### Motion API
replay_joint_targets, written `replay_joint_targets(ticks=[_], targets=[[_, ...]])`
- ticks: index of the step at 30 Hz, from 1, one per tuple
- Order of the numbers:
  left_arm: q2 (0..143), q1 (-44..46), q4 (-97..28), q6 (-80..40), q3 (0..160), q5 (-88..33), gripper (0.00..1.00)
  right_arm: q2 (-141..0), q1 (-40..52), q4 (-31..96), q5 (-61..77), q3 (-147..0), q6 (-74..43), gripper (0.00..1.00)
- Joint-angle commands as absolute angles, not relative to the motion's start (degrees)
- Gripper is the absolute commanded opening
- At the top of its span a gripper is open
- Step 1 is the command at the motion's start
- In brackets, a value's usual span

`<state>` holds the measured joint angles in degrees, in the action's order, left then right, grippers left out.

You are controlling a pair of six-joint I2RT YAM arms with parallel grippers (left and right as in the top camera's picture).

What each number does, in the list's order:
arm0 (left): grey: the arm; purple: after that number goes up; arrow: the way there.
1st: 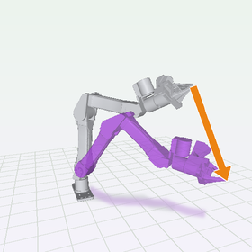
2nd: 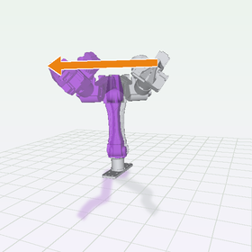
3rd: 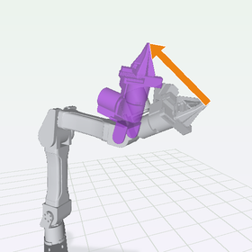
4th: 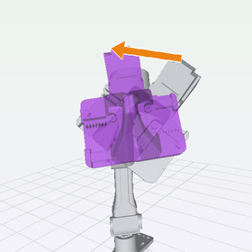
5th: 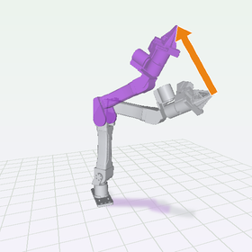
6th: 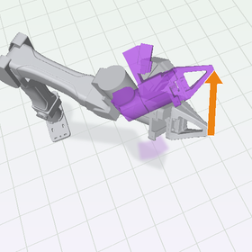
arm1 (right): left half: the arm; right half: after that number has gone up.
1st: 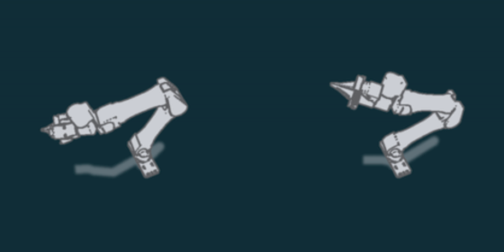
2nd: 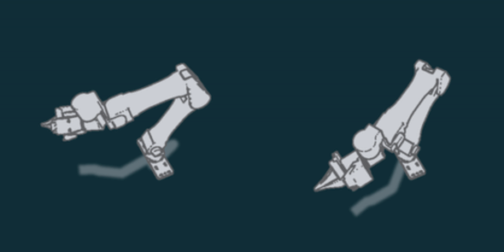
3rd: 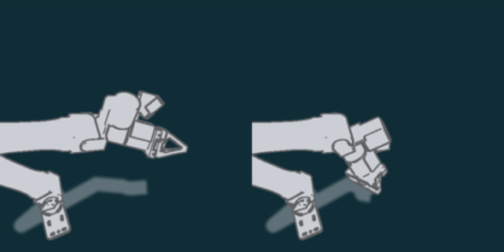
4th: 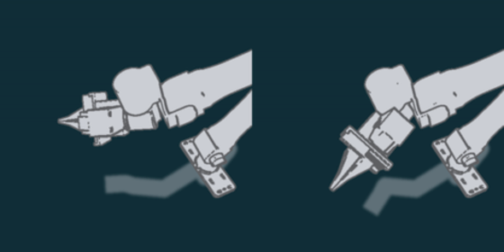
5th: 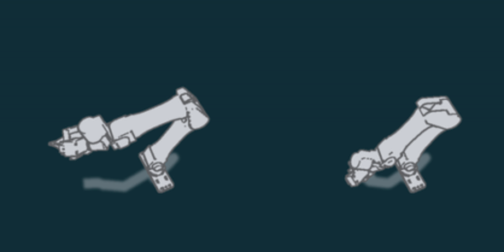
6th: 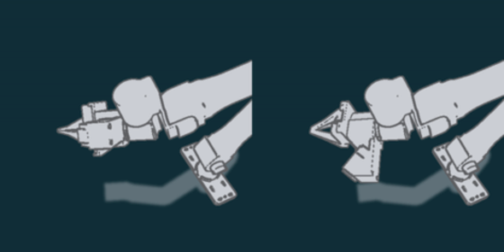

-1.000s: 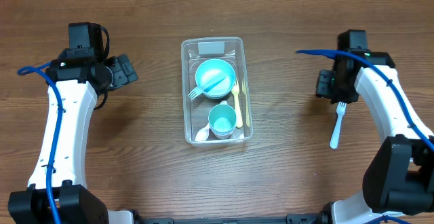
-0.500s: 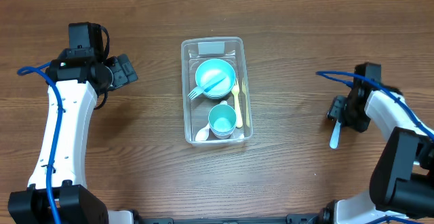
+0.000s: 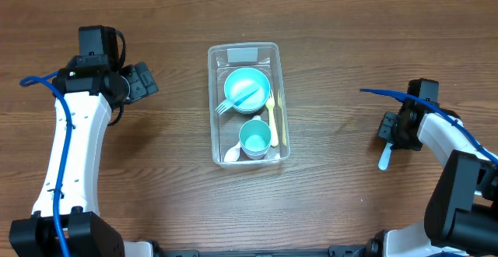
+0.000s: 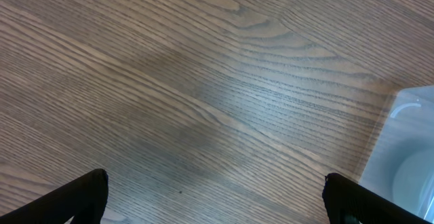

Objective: Pack container
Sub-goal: 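Lift the light-blue fork with the right gripper, then carry the light-blue fork into the container beside the yellow fork, release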

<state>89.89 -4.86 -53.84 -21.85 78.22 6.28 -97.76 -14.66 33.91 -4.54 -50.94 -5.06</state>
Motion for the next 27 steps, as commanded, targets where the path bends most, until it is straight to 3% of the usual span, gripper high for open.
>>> replay_joint_targets(ticks=[1,10,13,27], targets=[[88.5,-4.9,-53.7,-20.6,79.2,6.6,1.00,-99.1,-14.7,35.1,-1.1,-49.7,-4.7,0.20],[88.5,-4.9,-53.7,-20.6,79.2,6.6,1.00,-99.1,-12.4,40.3,-0.8,-55.3,-4.7,0.16],[88.5,-4.9,-53.7,-20.6,79.2,6.6,1.00,-99.1,-11.2,41.0,-1.2,-56.4,-4.7,0.09],[88.5,-4.9,-53.7,-20.6,79.2,6.6,1.00,-95.3,-9.7,44.8,1.0,-60.0,-4.7,0.06]])
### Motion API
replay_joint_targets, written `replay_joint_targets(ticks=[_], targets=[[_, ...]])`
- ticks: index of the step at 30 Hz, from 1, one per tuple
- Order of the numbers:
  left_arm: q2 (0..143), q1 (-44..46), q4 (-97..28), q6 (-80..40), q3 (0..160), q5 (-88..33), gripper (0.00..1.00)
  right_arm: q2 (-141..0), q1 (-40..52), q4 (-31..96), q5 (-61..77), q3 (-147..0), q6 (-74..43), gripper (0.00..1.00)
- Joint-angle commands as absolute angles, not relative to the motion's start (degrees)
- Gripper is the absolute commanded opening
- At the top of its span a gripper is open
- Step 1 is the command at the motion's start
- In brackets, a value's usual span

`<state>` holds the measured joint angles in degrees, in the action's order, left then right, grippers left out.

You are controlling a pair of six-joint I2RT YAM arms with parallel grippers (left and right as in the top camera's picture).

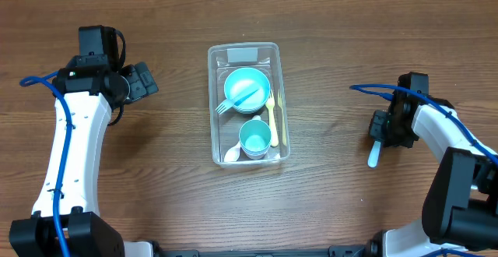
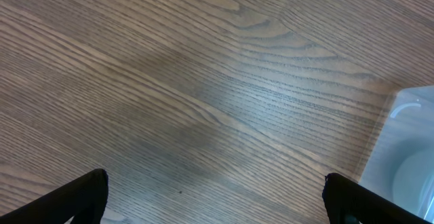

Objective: Pack container
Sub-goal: 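Carry the light-blue fork into the container beside the yellow fork, release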

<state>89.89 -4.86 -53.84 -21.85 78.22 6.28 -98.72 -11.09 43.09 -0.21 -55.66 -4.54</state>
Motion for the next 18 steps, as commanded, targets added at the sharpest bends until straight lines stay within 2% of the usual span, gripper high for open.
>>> replay_joint_targets(ticks=[1,6,10,18], targets=[[88.5,-4.9,-53.7,-20.6,79.2,6.6,1.00,-94.7,-8.7,47.0,1.0,-62.4,-4.7,0.06],[88.5,-4.9,-53.7,-20.6,79.2,6.6,1.00,-94.2,-2.2,55.6,1.1,-74.6,-6.4,0.06],[88.5,-4.9,-53.7,-20.6,79.2,6.6,1.00,-94.2,4.6,57.6,1.5,-82.1,-10.1,0.06],[88.5,-4.9,-53.7,-20.6,79.2,6.6,1.00,-94.2,18.7,57.1,1.8,-85.4,-12.1,0.06]])
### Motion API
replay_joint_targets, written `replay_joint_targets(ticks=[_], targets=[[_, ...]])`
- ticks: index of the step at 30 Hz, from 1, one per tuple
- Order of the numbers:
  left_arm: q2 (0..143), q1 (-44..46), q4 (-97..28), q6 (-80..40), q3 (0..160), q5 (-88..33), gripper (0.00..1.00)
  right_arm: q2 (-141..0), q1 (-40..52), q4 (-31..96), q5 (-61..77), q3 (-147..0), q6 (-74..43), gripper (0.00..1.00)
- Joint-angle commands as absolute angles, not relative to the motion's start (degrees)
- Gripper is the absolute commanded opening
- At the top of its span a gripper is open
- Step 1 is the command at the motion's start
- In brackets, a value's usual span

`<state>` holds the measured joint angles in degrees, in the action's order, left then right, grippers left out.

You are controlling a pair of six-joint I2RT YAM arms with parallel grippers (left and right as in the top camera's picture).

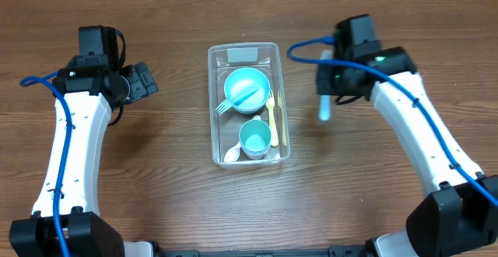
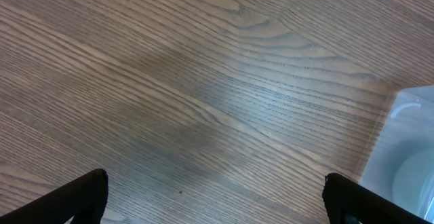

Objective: Pack container
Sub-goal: 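Carry the light-blue fork into the container beside the yellow fork, release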

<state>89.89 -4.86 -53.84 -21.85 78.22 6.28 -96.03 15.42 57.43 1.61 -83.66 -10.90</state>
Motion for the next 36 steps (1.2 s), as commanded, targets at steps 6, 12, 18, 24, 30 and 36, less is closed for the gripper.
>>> replay_joint_targets(ticks=[6,12,18,24,30,36], targets=[[88.5,-4.9,-53.7,-20.6,79.2,6.6,1.00,-94.2,25.5,56.8,1.8,-85.4,-13.6,0.06],[88.5,-4.9,-53.7,-20.6,79.2,6.6,1.00,-94.3,28.6,54.6,1.7,-85.1,-13.8,0.06],[88.5,-4.9,-53.8,-20.6,79.2,6.6,1.00,-94.4,30.0,52.7,1.7,-83.6,-14.0,0.06],[88.5,-4.9,-53.7,-20.6,79.2,6.6,1.00,-94.4,30.3,49.5,1.8,-80.5,-14.3,0.11],[88.5,-4.9,-53.7,-20.6,79.2,6.6,1.00,-94.4,30.3,49.1,1.8,-80.5,-13.9,0.75],[88.5,-4.9,-53.7,-20.6,79.2,6.6,1.00,-93.5,28.5,50.2,-2.0,-82.6,-13.5,0.84]])
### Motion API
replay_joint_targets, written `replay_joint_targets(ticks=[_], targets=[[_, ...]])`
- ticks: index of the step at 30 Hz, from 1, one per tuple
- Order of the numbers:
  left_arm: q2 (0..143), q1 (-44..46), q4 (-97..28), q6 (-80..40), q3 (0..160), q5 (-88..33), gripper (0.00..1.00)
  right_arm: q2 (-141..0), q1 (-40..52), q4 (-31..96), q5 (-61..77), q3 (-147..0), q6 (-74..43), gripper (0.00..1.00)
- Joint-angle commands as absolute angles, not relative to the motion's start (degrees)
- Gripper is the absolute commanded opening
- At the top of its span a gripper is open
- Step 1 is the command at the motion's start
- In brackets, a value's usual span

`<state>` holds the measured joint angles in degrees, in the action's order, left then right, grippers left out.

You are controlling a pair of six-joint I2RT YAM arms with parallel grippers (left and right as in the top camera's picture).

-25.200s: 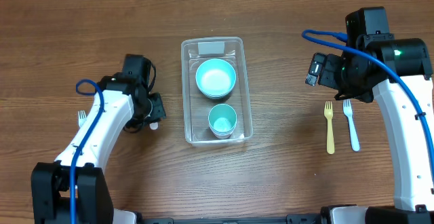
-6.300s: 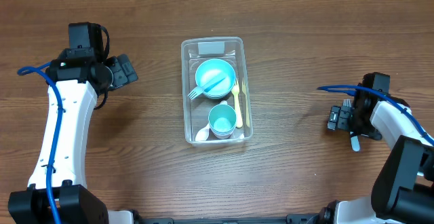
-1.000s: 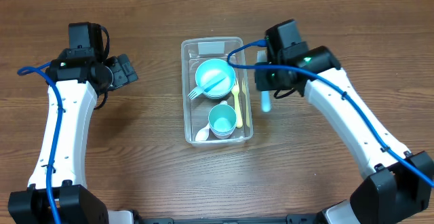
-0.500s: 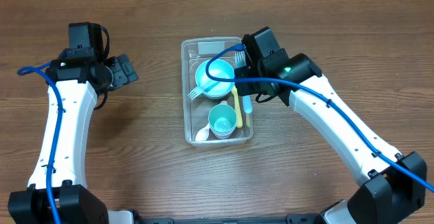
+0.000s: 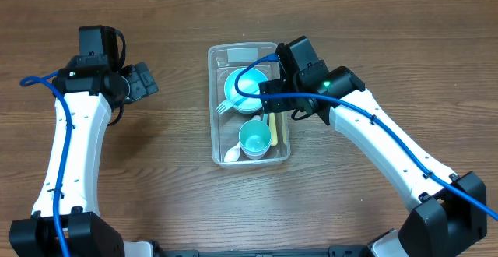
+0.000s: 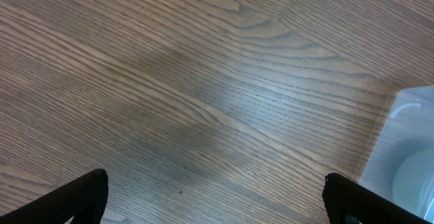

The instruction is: Pack container

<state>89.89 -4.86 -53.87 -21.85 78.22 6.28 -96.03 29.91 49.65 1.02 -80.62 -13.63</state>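
Observation:
A clear plastic container (image 5: pixel 243 53) stands mid-table, and its corner (image 6: pixel 407 149) shows at the right of the left wrist view. Inside are a teal bowl (image 5: pixel 247 84) with a blue fork (image 5: pixel 226 106), a teal cup (image 5: pixel 254 139), a yellow spoon (image 5: pixel 273 132) and a white spoon (image 5: pixel 232 156). My right gripper (image 5: pixel 274 103) hangs over the container's right side, between bowl and cup. Its fingers are hidden under the wrist, and no utensil shows in them. My left gripper (image 6: pixel 215 178) is open over bare wood, left of the container.
The wooden table (image 5: pixel 156 179) spreads on all sides of the container. The right arm (image 5: pixel 381 152) reaches across the table's right half. The left arm (image 5: pixel 74 140) runs along the left side. Blue cables loop off both arms.
My right gripper was to the right of the container, with a pale utensil hanging from it. Now it is over the container's right side, and the utensil is out of sight. The left arm is unchanged.
My right gripper was at the far right edge of the table, with a white utensil at its tips. Then it was slightly further left, then near the container's right with the utensil hanging below. Now it is over the container. The left gripper stayed open and still.

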Motion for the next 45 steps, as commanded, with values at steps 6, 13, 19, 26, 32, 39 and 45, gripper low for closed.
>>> replay_joint_targets(ticks=[6,13,19,26,32,39,45], targets=[[88.5,-4.9,-53.7,-20.6,79.2,6.6,1.00,-87.8,15.0,53.8,-2.0,-84.5,-13.5,1.00],[88.5,-4.9,-53.7,-20.6,79.2,6.6,1.00,-86.0,3.1,54.6,-1.6,-84.5,-13.6,1.00],[88.5,-4.9,-53.7,-20.6,79.2,6.6,1.00,-86.0,2.8,54.8,-1.6,-84.5,-13.5,1.00],[88.5,-4.9,-53.7,-20.6,79.2,6.6,1.00,-86.0,2.8,54.8,-1.6,-84.5,-13.5,1.00],[88.5,-4.9,-53.7,-20.6,79.2,6.6,1.00,-86.1,2.8,54.8,-1.6,-84.5,-13.5,1.00],[88.5,-4.9,-53.7,-20.6,79.2,6.6,1.00,-78.7,2.9,49.5,0.5,-84.5,-13.5,1.00],[88.5,-4.9,-53.7,-20.6,79.2,6.6,1.00,-57.4,5.0,34.9,1.6,-81.2,-7.7,1.00]])
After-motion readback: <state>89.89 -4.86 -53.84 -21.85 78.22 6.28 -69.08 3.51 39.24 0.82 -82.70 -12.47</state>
